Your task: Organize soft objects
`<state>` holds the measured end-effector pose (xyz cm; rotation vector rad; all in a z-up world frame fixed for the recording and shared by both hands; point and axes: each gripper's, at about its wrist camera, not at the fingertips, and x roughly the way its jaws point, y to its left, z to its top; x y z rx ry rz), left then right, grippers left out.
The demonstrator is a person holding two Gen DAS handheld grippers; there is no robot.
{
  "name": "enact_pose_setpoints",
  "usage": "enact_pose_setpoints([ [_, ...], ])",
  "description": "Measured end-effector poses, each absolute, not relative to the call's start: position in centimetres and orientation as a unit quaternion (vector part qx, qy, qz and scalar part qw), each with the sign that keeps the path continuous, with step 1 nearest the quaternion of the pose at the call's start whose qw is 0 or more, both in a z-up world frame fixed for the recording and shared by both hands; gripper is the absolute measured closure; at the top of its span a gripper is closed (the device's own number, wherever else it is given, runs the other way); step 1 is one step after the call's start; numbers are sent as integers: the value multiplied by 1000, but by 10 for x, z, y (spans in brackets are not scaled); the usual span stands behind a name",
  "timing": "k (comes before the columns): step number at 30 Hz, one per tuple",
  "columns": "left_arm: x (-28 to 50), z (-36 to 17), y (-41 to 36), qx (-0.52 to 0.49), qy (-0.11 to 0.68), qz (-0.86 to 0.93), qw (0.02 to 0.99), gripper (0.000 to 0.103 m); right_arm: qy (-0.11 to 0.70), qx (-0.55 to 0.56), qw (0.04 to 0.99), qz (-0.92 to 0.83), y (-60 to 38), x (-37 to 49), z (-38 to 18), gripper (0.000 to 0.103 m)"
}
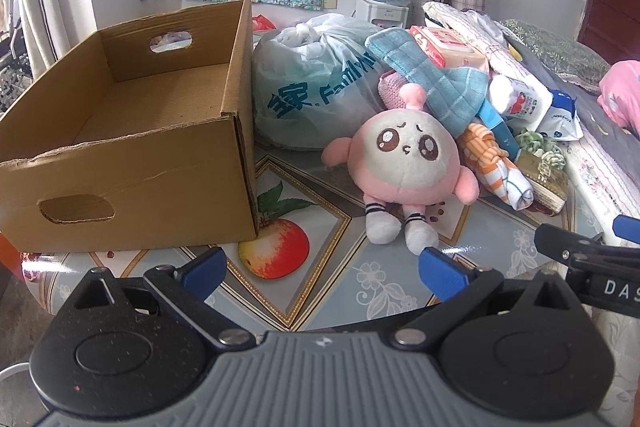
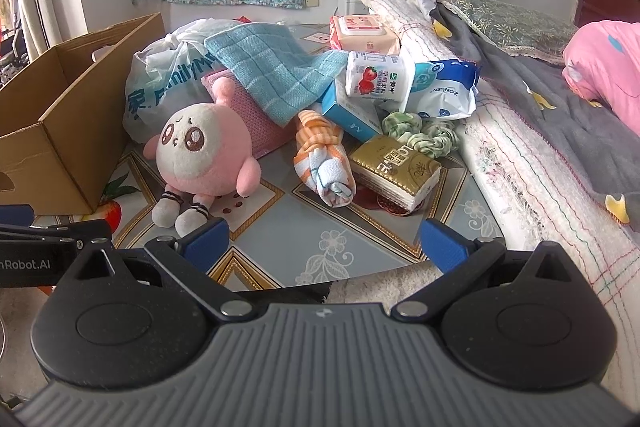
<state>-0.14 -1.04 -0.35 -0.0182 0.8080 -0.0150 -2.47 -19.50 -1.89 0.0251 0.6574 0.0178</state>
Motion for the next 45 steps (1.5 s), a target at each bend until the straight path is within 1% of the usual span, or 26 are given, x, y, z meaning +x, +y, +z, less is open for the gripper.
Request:
enact_pose_setpoints([
  [38, 4, -14, -11, -1, 406, -5, 914, 0, 327, 21, 945, 9, -201, -15, -30, 1],
  [41, 3, -17, -16, 8, 397, -16, 917, 0, 316, 39, 948, 11, -212, -14, -35, 1],
  [45, 4, -16, -20, 16, 369, -43, 928, 0, 268, 75, 960, 43, -233, -11, -35, 1],
])
